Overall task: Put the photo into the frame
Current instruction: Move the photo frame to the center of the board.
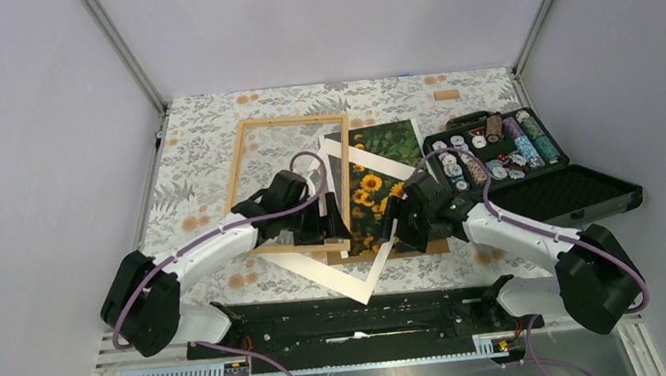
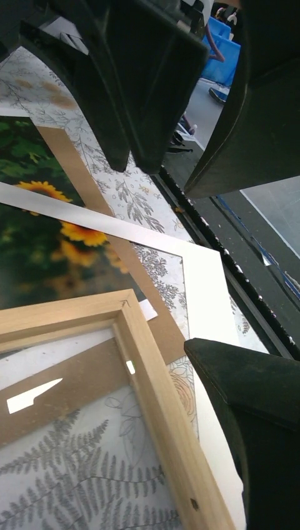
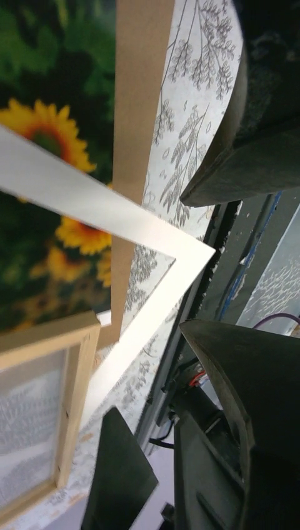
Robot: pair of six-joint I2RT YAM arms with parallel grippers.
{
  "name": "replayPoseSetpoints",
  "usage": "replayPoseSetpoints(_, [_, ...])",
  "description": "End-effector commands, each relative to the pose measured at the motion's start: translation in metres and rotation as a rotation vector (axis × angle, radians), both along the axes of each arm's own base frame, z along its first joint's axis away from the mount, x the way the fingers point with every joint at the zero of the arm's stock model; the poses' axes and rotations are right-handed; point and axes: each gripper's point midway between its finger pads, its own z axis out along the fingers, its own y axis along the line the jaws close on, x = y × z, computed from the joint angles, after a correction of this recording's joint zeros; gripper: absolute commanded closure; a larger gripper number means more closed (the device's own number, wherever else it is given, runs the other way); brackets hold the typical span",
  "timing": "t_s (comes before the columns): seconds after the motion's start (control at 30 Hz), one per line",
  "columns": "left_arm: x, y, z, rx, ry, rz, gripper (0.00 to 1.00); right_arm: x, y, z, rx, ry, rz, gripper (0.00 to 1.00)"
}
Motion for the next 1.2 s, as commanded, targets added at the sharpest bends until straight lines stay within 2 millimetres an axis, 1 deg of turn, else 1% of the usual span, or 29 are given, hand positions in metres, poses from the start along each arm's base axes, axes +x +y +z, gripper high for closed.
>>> replayPoseSetpoints(0.0, [0.009, -0.010, 0.011, -0.084, -0.048, 0.010, 0.11, 0.002, -0.002, -0.009, 0.029, -0.011, -0.131, 0.29])
replayPoseSetpoints(0.07, [0.016, -0.014, 0.007, -0.030, -0.071, -0.010, 0.12, 0.004, -0.006, -0.017, 0.024, -0.021, -0.161, 0.30])
replayPoseSetpoints(0.1, [0.023, -0.014, 0.004, 0.012, -0.091, 0.000, 0.14, 0.004, -0.009, -0.021, 0.007, -0.023, -0.173, 0.31])
replayPoseSetpoints(0.17, [0.034, -0.015, -0.003, 0.080, -0.111, 0.002, 0.23, 0.007, -0.018, -0.029, -0.044, -0.034, -0.194, 0.32])
replayPoseSetpoints(0.23, [0.044, -0.016, -0.012, 0.163, -0.131, -0.004, 0.28, 0.009, -0.029, -0.035, -0.102, -0.047, -0.216, 0.37])
replayPoseSetpoints(0.3, [0.051, -0.023, -0.019, 0.201, -0.134, -0.015, 0.31, 0.013, -0.038, -0.038, -0.142, -0.064, -0.253, 0.42])
replayPoseSetpoints(0.37, [0.055, -0.032, -0.027, 0.241, -0.129, -0.032, 0.33, 0.020, -0.042, -0.035, -0.152, -0.094, -0.290, 0.44])
replayPoseSetpoints(0.4, [0.058, -0.033, -0.033, 0.285, -0.134, -0.031, 0.34, 0.023, -0.043, -0.031, -0.153, -0.113, -0.298, 0.44])
replayPoseSetpoints(0.5, [0.066, -0.028, -0.056, 0.463, -0.149, -0.023, 0.37, 0.034, -0.048, -0.019, -0.181, -0.172, -0.306, 0.43])
replayPoseSetpoints(0.63, [0.069, -0.029, -0.068, 0.556, -0.189, -0.020, 0.39, 0.039, -0.058, -0.012, -0.235, -0.219, -0.305, 0.42])
replayPoseSetpoints(0.67, [0.069, -0.030, -0.072, 0.562, -0.184, -0.024, 0.41, 0.040, -0.059, -0.012, -0.241, -0.223, -0.303, 0.42])
replayPoseSetpoints(0.73, [0.069, -0.031, -0.076, 0.574, -0.182, -0.021, 0.49, 0.041, -0.060, -0.012, -0.248, -0.225, -0.304, 0.43])
replayPoseSetpoints(0.8, [0.069, -0.031, -0.078, 0.584, -0.190, -0.011, 0.55, 0.043, -0.063, -0.013, -0.269, -0.225, -0.324, 0.48])
replayPoseSetpoints(0.83, [0.069, -0.030, -0.079, 0.589, -0.190, -0.010, 0.59, 0.045, -0.064, -0.013, -0.281, -0.227, -0.327, 0.52])
replayPoseSetpoints(0.87, [0.070, -0.029, -0.077, 0.592, -0.195, -0.006, 0.67, 0.048, -0.064, -0.013, -0.298, -0.228, -0.325, 0.55])
replayPoseSetpoints(0.93, [0.072, -0.024, -0.074, 0.608, -0.209, 0.007, 0.78, 0.056, -0.064, -0.008, -0.319, -0.238, -0.332, 0.56])
replayPoseSetpoints(0.97, [0.074, -0.019, -0.072, 0.628, -0.220, 0.018, 0.86, 0.060, -0.063, -0.006, -0.330, -0.239, -0.337, 0.57])
replayPoseSetpoints(1.03, [0.078, -0.007, -0.066, 0.659, -0.229, 0.042, 0.98, 0.070, -0.062, -0.003, -0.350, -0.238, -0.346, 0.56])
replayPoseSetpoints(1.07, [0.080, 0.000, -0.063, 0.669, -0.233, 0.053, 1.00, 0.075, -0.060, -0.001, -0.359, -0.235, -0.348, 0.55])
replayPoseSetpoints(1.1, [0.082, 0.007, -0.060, 0.682, -0.240, 0.065, 1.00, 0.081, -0.059, 0.001, -0.368, -0.238, -0.351, 0.54])
replayPoseSetpoints(1.17, [0.085, 0.023, -0.051, 0.701, -0.254, 0.095, 1.00, 0.091, -0.061, -0.001, -0.405, -0.229, -0.359, 0.52])
